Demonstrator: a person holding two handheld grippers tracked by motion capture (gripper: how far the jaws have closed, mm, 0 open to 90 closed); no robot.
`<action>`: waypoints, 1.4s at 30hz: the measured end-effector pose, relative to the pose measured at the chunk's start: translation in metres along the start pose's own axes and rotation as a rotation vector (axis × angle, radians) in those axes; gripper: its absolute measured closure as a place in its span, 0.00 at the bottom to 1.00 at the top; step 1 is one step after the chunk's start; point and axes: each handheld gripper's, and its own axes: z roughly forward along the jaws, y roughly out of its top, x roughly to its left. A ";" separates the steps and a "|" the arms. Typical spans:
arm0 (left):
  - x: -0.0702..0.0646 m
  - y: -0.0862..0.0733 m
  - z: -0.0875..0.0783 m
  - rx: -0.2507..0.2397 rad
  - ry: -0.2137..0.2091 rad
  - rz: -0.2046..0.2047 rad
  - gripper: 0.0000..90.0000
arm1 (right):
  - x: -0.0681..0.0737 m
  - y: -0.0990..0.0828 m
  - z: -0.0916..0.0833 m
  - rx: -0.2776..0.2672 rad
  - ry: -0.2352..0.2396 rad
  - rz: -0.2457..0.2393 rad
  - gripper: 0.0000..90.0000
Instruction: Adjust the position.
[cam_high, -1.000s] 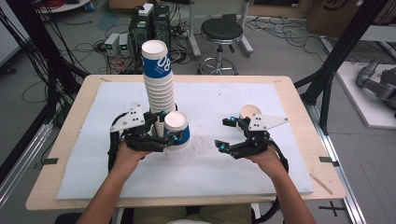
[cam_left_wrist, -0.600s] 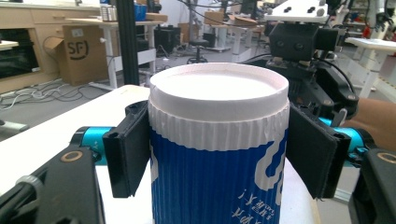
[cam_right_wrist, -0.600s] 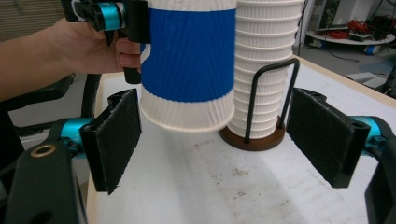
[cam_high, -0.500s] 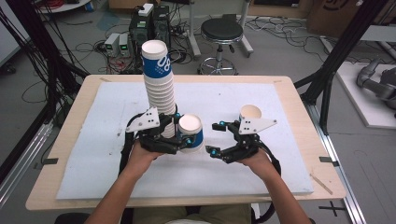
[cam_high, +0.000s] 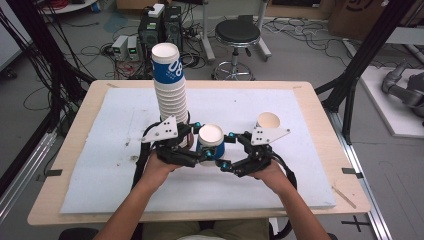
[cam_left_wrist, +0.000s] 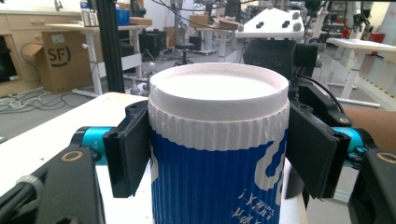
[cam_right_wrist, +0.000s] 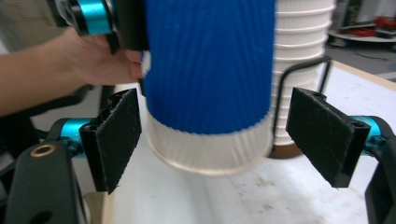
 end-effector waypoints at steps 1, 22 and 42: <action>-0.001 0.000 0.002 0.001 -0.008 -0.002 0.31 | 0.000 0.000 0.000 0.001 0.000 -0.005 0.21; 0.001 0.004 0.010 -0.002 -0.038 -0.023 0.32 | -0.001 -0.002 0.005 -0.001 0.007 0.021 0.26; 0.008 0.016 0.008 0.145 -0.060 -0.041 0.16 | -0.005 0.005 0.000 0.166 -0.009 -0.040 0.28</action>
